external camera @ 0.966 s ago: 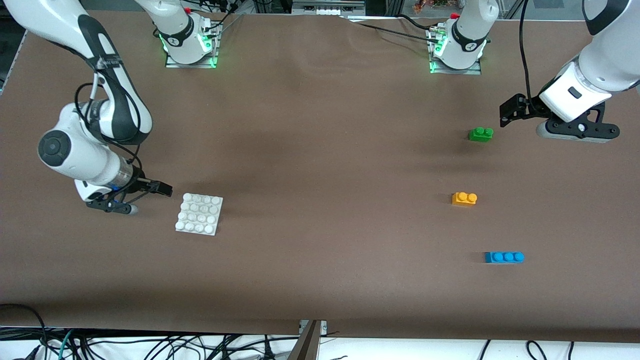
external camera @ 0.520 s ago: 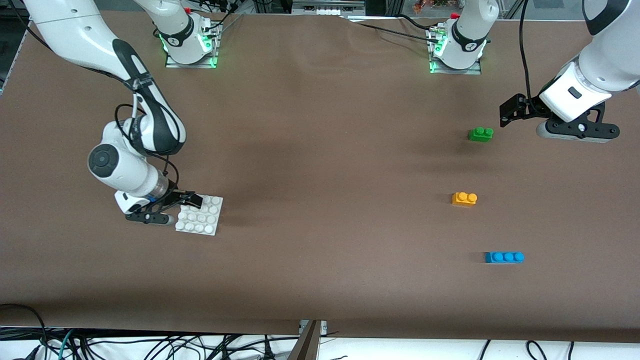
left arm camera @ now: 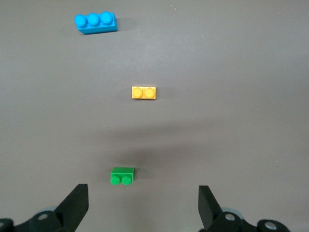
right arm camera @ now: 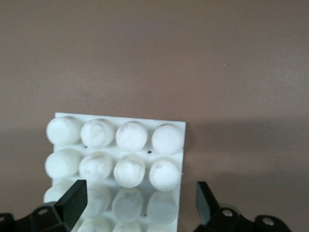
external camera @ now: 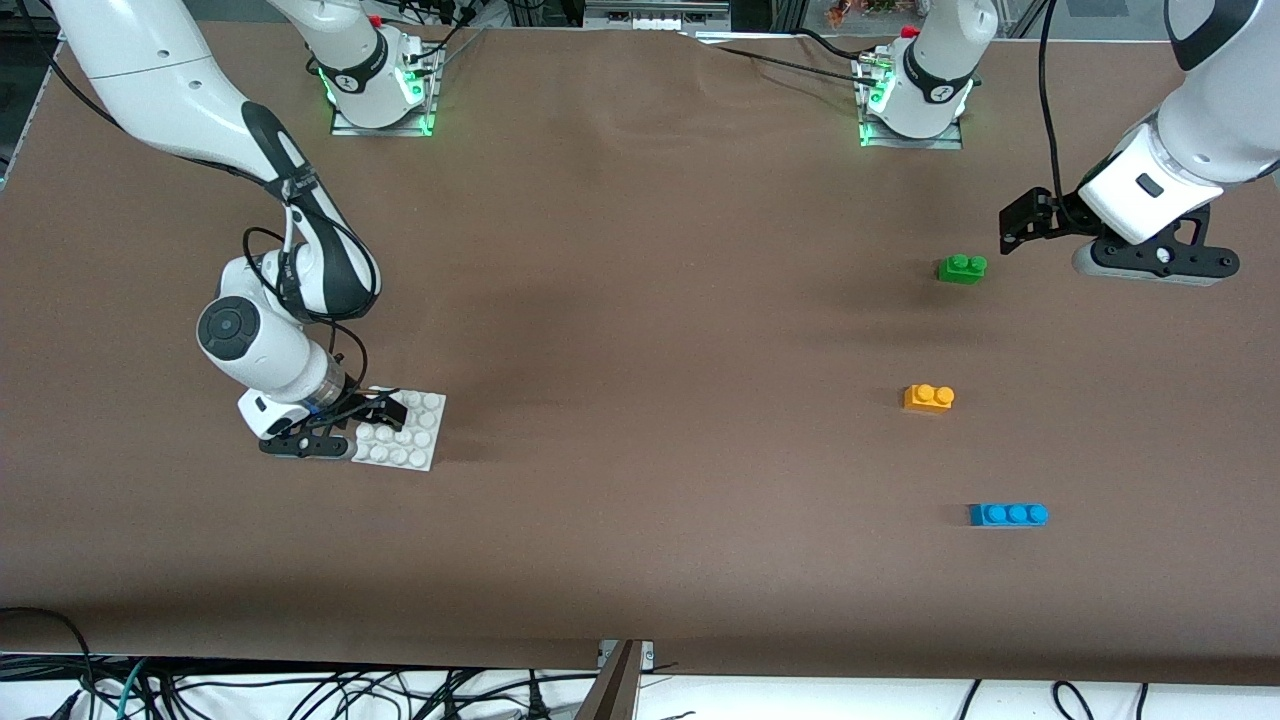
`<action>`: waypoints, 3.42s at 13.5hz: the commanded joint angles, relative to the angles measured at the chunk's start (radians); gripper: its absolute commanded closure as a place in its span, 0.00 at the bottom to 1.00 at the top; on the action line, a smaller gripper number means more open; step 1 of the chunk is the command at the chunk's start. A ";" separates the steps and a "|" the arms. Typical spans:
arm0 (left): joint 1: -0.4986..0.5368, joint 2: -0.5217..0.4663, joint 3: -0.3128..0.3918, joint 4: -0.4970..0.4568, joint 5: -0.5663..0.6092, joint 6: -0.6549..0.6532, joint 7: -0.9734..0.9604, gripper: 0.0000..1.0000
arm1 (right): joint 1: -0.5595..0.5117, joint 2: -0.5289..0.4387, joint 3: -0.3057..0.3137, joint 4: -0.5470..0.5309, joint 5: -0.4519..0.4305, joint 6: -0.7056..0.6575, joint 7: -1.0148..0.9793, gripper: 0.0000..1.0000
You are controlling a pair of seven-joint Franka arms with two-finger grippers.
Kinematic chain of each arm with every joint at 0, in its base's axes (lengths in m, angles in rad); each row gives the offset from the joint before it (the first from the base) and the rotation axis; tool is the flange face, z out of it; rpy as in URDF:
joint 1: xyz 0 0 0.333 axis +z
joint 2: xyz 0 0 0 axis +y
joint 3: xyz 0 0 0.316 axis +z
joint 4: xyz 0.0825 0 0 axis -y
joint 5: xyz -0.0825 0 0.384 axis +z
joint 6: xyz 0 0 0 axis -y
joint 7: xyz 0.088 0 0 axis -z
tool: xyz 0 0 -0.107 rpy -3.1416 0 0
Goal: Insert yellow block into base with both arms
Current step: 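Push the white base plate with the right gripper toward the yellow block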
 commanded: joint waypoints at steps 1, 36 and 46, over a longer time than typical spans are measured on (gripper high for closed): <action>0.002 -0.012 -0.001 -0.001 0.011 -0.007 0.022 0.00 | 0.000 0.040 -0.005 0.018 -0.011 0.029 0.011 0.00; 0.003 -0.010 0.001 -0.003 0.011 -0.007 0.012 0.00 | 0.526 0.263 -0.013 0.340 -0.092 0.069 0.519 0.00; 0.002 -0.012 0.001 -0.003 0.011 -0.007 0.011 0.00 | 0.584 0.303 -0.013 0.412 -0.255 0.072 0.522 0.00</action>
